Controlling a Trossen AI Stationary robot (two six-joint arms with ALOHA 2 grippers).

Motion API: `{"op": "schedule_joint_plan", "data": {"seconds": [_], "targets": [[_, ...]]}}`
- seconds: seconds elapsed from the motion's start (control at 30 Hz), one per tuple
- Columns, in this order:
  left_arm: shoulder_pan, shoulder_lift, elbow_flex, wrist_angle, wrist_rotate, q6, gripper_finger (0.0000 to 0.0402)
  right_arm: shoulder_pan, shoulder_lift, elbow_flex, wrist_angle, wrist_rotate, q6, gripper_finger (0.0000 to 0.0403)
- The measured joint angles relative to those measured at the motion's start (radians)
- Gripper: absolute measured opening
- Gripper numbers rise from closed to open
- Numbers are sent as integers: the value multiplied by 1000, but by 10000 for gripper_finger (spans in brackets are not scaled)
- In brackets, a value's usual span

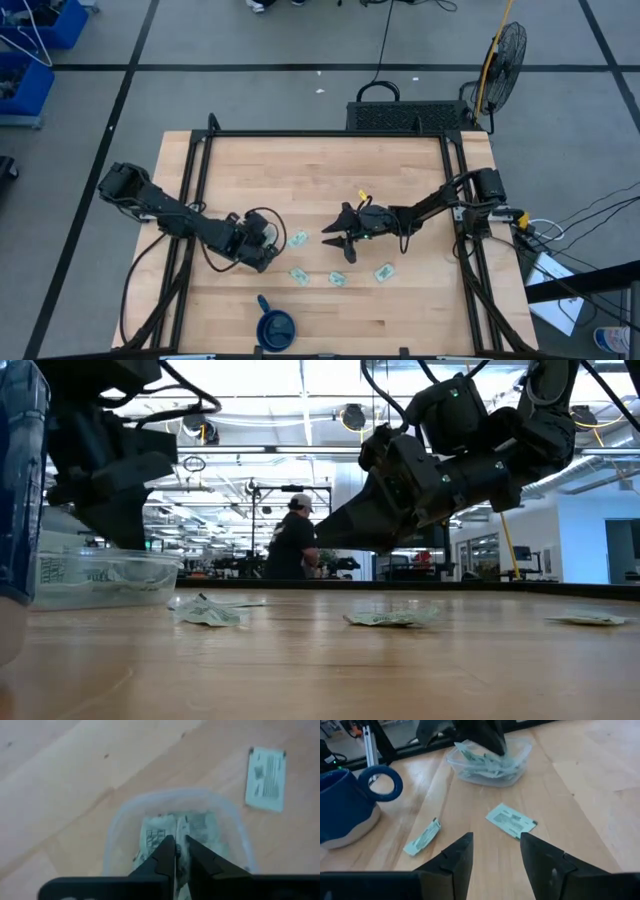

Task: Pick and place Stevia / Truvia into bins
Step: Put the stevia packet into the transparent container

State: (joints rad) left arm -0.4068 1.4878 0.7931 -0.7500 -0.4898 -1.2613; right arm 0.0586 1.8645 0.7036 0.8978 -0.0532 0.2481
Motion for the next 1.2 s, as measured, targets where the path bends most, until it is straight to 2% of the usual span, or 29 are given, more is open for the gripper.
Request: {"op": "schedule_joint_plan", "data": {"seconds": [0.23, 0.43, 0.57, 0.7, 0.8, 0.97, 1.1, 1.2], "targets": [[1, -1, 0, 7, -8, 63, 82, 0, 0, 0, 3, 0, -13, 155], [16, -1, 0, 26, -20, 85, 87, 41, -56, 14, -87, 17, -201, 155], [39, -1, 0, 118, -108, 211, 87, 111, -141, 49, -258, 132, -310, 155], [77, -1, 0, 325, -167, 367, 88, 204, -221, 76, -453, 238, -335, 155], [99, -1, 0, 521, -160, 528, 88, 263, -272, 76, -640, 222, -244, 155], [113, -1, 1, 774, -97, 741, 88, 347, -344, 76, -1011, 180, 29, 155], [113, -1, 1, 848, -86, 800, 88, 389, -377, 75, -1242, 186, 154, 155], [113, -1, 1, 850, -86, 796, 88, 397, -385, 75, -1324, 186, 218, 155]]}}
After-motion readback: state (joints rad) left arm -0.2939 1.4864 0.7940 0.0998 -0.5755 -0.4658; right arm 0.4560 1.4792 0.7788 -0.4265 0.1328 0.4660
